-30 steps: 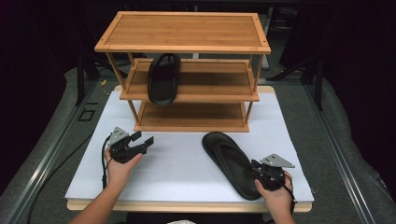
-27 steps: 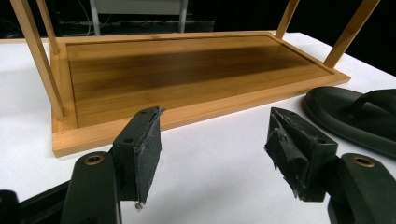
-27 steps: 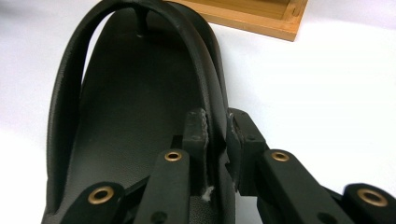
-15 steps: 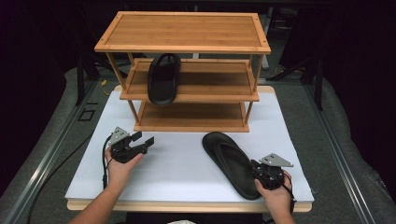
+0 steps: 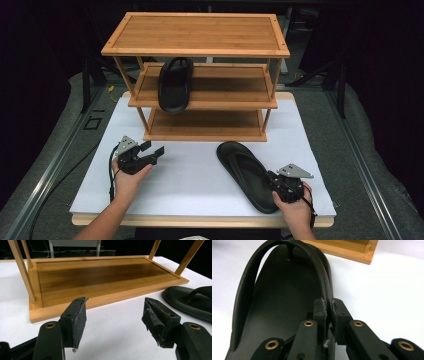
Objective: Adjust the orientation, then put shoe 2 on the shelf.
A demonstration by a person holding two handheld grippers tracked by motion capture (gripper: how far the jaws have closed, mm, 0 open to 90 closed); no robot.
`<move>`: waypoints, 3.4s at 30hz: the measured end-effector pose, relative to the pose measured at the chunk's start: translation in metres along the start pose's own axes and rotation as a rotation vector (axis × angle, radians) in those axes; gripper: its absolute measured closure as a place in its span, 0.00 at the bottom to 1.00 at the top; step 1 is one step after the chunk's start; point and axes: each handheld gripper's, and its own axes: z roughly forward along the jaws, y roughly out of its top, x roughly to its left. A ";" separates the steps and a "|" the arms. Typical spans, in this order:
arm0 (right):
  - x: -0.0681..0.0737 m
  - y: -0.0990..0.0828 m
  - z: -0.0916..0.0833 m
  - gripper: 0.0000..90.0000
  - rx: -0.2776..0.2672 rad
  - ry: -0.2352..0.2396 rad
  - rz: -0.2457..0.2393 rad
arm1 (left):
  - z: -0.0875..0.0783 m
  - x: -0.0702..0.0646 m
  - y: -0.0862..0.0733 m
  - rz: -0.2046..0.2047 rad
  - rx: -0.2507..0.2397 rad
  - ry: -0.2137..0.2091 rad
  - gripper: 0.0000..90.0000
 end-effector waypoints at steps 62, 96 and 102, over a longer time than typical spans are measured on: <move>0.006 0.060 -0.083 0.94 -0.434 0.051 0.101 | -0.003 0.002 -0.003 -0.017 0.005 0.020 0.39; 0.009 0.177 -0.020 0.94 -0.452 -0.009 0.073 | -0.005 0.007 -0.003 -0.034 -0.005 0.020 0.39; 0.011 0.194 0.006 0.94 -0.435 -0.045 0.099 | -0.007 0.009 -0.002 -0.046 -0.010 0.024 0.39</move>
